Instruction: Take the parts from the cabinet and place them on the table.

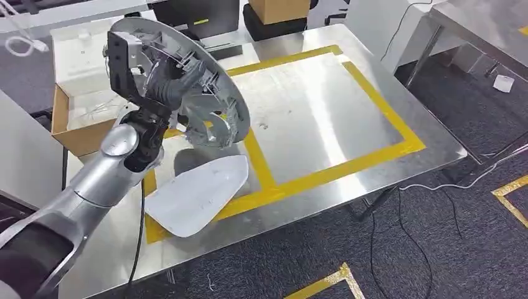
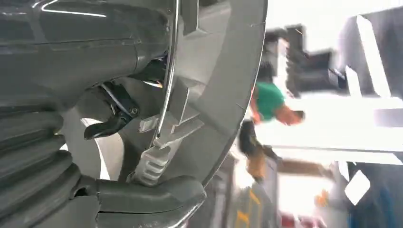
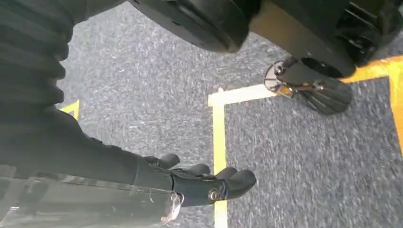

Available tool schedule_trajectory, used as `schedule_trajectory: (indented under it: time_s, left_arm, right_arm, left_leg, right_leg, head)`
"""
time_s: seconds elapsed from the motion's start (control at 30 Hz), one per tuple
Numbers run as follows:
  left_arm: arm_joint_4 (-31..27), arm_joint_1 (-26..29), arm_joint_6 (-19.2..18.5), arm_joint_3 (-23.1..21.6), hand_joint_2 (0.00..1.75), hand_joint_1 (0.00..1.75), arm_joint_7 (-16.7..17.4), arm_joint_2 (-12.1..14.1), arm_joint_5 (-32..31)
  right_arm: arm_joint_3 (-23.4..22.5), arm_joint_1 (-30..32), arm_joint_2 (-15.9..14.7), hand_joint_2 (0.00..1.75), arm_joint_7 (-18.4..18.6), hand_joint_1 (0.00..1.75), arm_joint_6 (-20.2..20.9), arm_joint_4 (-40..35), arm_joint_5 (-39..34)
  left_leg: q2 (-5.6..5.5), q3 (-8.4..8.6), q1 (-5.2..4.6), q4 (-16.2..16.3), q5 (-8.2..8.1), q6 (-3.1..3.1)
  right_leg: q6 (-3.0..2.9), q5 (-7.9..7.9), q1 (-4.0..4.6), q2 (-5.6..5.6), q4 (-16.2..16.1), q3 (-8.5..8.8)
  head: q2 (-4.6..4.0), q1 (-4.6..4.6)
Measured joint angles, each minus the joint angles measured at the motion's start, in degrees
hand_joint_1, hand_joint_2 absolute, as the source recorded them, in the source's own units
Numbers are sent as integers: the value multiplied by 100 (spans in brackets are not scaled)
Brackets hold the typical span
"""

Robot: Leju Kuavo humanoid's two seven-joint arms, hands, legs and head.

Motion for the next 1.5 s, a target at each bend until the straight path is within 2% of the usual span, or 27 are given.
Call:
schedule_trajectory:
  time_s: [0.03,0.07,0.13,0.17,0.2,0.33,0.4,0.47,0.5,0.57,0.63,0.67,0.8,0.83,0.87,0.97,1.0,1.03,1.07,1.13,1.17,1.2,1.23,1.3,1.37,1.43,1.5]
  left_arm:
    - [74,-12,121,4,175,175,104,20,9]
    - [133,-30,166,13,175,175,148,44,17]
    - [207,-115,248,22,175,175,183,72,76]
    - [253,-167,294,28,175,175,183,72,127]
    - [275,-198,336,50,175,175,198,83,155]
    - [384,-302,522,70,175,175,360,122,153]
    - [422,-365,585,96,175,175,415,140,155]
    - [461,-403,620,111,175,175,445,184,157]
    - [483,-410,620,120,175,175,445,210,160]
    - [524,-423,596,142,175,175,391,231,162]
    - [529,-476,480,140,175,175,290,245,102]
    - [509,-526,411,133,175,175,268,243,21]
    - [334,-733,235,59,175,175,360,216,-208]
    - [260,-773,222,33,175,175,401,205,-232]
    - [205,-818,209,4,175,175,413,201,-247]
    - [107,-949,111,-72,175,175,406,188,-251]
    - [61,-957,56,-103,175,175,391,177,-249]
    - [10,-977,21,-138,175,175,389,162,-243]
    - [-55,-1015,2,-177,175,175,391,127,-240]
    - [-227,-1129,-7,-262,175,175,399,31,-217]
    - [-306,-1171,-7,-293,175,175,395,-13,-171]
    - [-379,-1231,-23,-330,175,175,362,-68,-89]
    - [-461,-1235,-25,-356,175,175,312,-131,34]
    - [-558,-1221,-27,-413,175,175,227,-241,155]
    - [-641,-1223,-33,-474,175,175,177,-334,170]
    - [-713,-1225,-44,-498,175,175,117,-407,179]
    - [-739,-1223,-49,-531,175,175,96,-439,205]
  right_arm:
    - [0,2,2,175,2,0,-11,0,0]
    - [0,2,7,175,4,0,-15,0,4]
    - [0,-2,17,175,11,0,-17,0,7]
    - [0,-8,13,175,22,0,-24,0,7]
    - [0,-12,13,175,33,0,-33,0,11]
    - [4,-2,18,175,63,0,-39,0,15]
    - [9,-13,33,175,63,0,-52,-2,15]
    - [7,-26,35,175,63,0,-61,-4,13]
    - [7,-38,37,175,63,0,-70,-11,9]
    - [9,-53,59,175,66,0,-68,-13,15]
    - [11,-38,68,175,83,0,-66,-13,44]
    - [15,-33,63,175,85,0,-63,-11,65]
    - [28,-46,61,175,94,0,-66,-4,92]
    - [35,-55,61,175,98,0,-66,-4,109]
    - [46,-63,70,175,101,0,-66,-7,118]
    - [57,-82,70,175,103,0,-63,-4,120]
    - [59,-78,79,175,103,0,-53,-4,122]
    - [61,-74,83,175,103,0,-48,-4,127]
    - [63,-69,87,175,101,0,-30,-7,129]
    - [70,-69,92,175,98,0,0,-7,131]
    - [72,-69,85,175,98,0,11,-4,133]
    - [72,-83,70,175,96,0,15,-2,136]
    - [74,-73,72,175,83,0,22,-2,144]
    - [74,-48,70,175,81,0,31,-2,164]
    - [79,-44,61,175,81,0,33,-4,173]
    - [79,-51,66,175,81,0,37,-4,173]
    - [76,-68,63,175,68,0,37,-7,170]
  left_leg:
    - [13,41,8,-104,140,-14]
    - [23,201,18,-442,382,-26]
    - [46,691,37,-1402,839,-49]
    - [54,770,14,-1488,694,-40]
    - [39,752,15,-1514,713,49]
    - [40,745,26,-1527,735,170]
    - [41,740,27,-1527,740,207]
    - [49,739,20,-1526,737,213]
    - [51,740,16,-1525,737,213]
    - [40,742,8,-1525,737,213]
    - [2,744,11,-1530,738,211]
    - [-15,737,32,-1545,747,197]
    - [-93,692,81,-1635,840,43]
    - [-92,670,87,-1646,808,17]
    - [-65,644,73,-1537,689,46]
    - [-42,152,31,-391,106,56]
    - [-27,-5,22,-67,19,42]
    - [2,-33,25,-22,84,25]
    - [23,61,33,-237,279,4]
    - [35,536,64,-1133,788,-47]
    - [28,679,68,-1379,739,-79]
    - [17,720,47,-1478,690,-28]
    - [15,700,30,-1429,686,59]
    - [-4,680,4,-1423,694,119]
    - [-7,688,32,-1443,713,180]
    - [-11,684,25,-1443,713,218]
    - [-19,685,12,-1442,708,226]
  right_leg:
    - [3,-8,-5,9,18,-3]
    - [18,-28,-11,17,45,-3]
    - [76,-100,-28,23,152,-13]
    - [125,-141,15,31,211,-63]
    - [137,-150,15,34,276,-99]
    - [211,-205,-7,35,310,-117]
    - [293,-554,-45,-2,860,-353]
    - [328,-950,-66,-11,1792,-776]
    - [325,-988,-66,-11,2032,-893]
    - [280,-673,-65,-10,1713,-757]
    - [189,-133,-40,-10,685,-285]
    - [150,-117,-5,-10,351,-134]
    - [80,-104,68,-5,146,-87]
    - [50,-16,26,-17,-16,-6]
    - [31,28,42,-21,-93,27]
    - [-13,37,46,-9,-85,26]
    - [-21,29,46,3,-65,25]
    - [-13,15,41,24,-40,24]
    - [2,-11,30,35,2,20]
    - [69,-103,-15,53,132,13]
    - [114,-159,-10,63,209,-14]
    - [158,-201,15,77,324,-83]
    - [162,-197,6,83,315,-96]
    - [175,-191,-16,82,306,-97]
    - [245,-307,-23,55,402,-134]
    - [323,-726,-60,-4,1154,-467]
    - [336,-1030,-70,-10,1982,-865]
  head:
    - [0,0]
    - [0,-2]
    - [0,-4]
    - [0,4]
    - [0,5]
    - [0,-7]
    - [0,42]
    - [0,42]
    - [0,44]
    - [0,42]
    - [0,39]
    - [0,39]
    - [0,33]
    - [0,31]
    - [0,26]
    - [0,4]
    - [0,4]
    - [0,0]
    - [0,2]
    - [0,4]
    - [0,6]
    - [0,-35]
    - [0,-9]
    - [0,-9]
    - [0,-3]
    - [0,13]
    - [0,13]
